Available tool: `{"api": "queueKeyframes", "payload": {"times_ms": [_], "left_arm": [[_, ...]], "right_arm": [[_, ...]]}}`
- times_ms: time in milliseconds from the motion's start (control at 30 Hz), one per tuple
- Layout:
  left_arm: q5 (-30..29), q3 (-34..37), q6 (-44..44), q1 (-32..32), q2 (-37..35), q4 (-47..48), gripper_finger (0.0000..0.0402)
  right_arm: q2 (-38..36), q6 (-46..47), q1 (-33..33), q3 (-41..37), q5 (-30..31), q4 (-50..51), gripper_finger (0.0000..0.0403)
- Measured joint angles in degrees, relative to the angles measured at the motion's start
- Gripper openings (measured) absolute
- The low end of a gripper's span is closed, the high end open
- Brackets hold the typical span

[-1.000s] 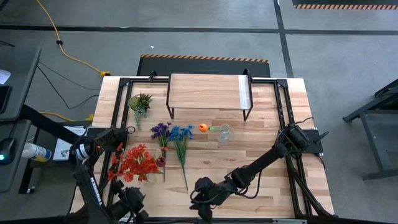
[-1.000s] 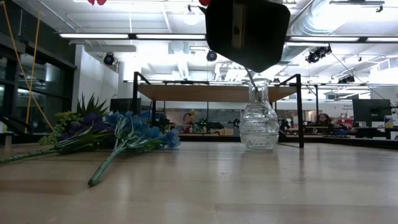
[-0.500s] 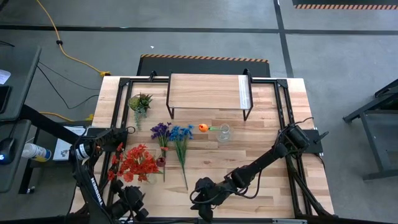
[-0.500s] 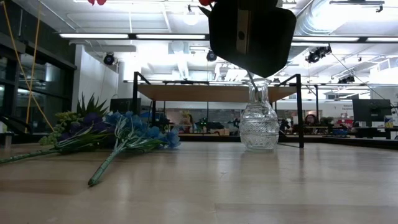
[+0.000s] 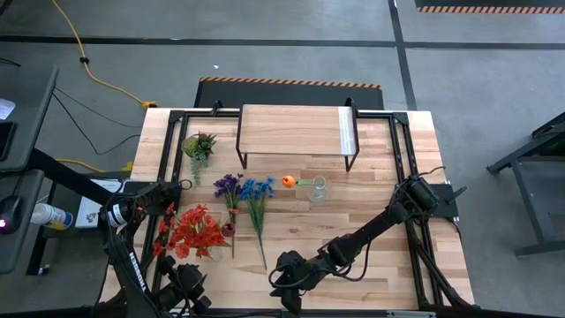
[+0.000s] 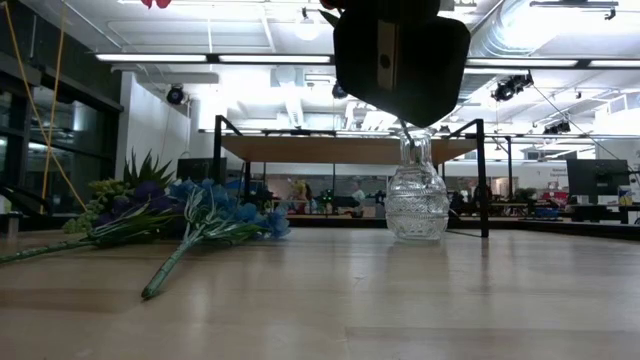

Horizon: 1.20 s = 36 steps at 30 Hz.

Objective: Pick and place flowers into a vace then onto a shelf
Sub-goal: Move the bottom transparent vase to the bottom center of the table

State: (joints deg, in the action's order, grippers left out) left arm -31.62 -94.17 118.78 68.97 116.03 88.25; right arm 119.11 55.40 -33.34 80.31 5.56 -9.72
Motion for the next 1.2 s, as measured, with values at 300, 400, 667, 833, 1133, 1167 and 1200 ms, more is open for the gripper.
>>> {"api": "queueKeyframes", "payload": {"times_ms": [300,400,667,833,1133,1167,1200], "left_arm": [[1.1,0.0,0.0,0.0,0.0,0.2,0.0275],[1.3,0.0,0.0,0.0,0.0,0.2,0.0310],[1.1,0.0,0.0,0.0,0.0,-1.2,0.0367],[1.0,0.0,0.0,0.0,0.0,-1.7,0.0382],[1.0,0.0,0.0,0.0,0.0,-1.3,0.0386],[1.0,0.0,0.0,0.0,0.0,-1.3,0.0386],[1.0,0.0,0.0,0.0,0.0,-1.3,0.0386]], "right_arm": [[0.0,0.0,0.0,0.0,0.0,0.0,0.0114],[0.0,0.0,0.0,0.0,0.0,0.0,0.0114],[0.0,0.0,0.0,0.0,0.0,0.0,0.0114],[0.0,0.0,0.0,0.0,0.0,0.0,0.0114],[0.0,-0.1,0.0,0.0,0.3,0.0,0.0114],[0.0,-0.1,0.0,0.0,0.4,0.0,0.0114],[0.0,-0.1,0.0,0.0,0.7,0.0,0.0114]]}}
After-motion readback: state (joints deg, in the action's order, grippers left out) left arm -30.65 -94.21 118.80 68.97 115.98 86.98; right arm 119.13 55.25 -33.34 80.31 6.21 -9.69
